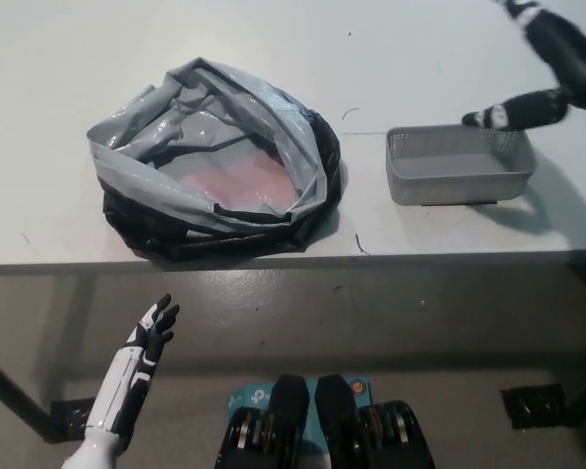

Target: Use the right hand to pick up a small rectangular container and put it into a plastic bag and lift the bag

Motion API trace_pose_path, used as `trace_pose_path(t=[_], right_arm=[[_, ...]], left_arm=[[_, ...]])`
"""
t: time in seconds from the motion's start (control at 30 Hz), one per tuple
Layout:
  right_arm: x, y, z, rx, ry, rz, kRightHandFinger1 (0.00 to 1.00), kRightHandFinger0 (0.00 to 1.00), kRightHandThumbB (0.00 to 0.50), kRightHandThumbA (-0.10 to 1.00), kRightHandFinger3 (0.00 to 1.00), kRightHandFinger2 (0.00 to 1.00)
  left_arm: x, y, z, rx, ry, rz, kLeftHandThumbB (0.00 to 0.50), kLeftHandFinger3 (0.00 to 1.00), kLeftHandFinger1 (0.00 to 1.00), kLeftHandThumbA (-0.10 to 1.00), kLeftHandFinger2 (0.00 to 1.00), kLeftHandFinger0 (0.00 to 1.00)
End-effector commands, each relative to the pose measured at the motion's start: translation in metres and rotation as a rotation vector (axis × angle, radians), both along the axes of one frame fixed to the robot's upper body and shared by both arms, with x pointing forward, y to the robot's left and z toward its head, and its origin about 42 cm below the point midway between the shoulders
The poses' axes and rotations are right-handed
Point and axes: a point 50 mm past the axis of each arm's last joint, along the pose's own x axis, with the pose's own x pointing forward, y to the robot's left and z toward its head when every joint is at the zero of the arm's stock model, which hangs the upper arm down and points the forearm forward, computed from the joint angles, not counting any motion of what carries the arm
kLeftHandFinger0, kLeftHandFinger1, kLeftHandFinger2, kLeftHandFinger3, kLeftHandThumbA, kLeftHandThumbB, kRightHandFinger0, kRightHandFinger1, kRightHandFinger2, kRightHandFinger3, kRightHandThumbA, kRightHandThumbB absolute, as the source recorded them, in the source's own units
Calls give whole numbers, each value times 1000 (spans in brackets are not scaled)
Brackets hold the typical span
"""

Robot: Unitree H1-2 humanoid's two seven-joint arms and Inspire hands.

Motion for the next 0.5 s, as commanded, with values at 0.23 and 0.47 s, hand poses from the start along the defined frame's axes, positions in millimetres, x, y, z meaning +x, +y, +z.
trace_pose_path(t=[0.23,0.47], right_arm=[[81,29,75,-502,539,-123,1000,1000,403,1000,1000,1000],[93,39,71,-553,638,-142,1000,1000,414,1000,1000,1000]], left_arm=[[-6,-12,21,-50,-97,-64,253,1000,1000,1000,1000,1000],[-4,-11,21,-46,-102,-66,264,1000,1000,989,1000,1000]])
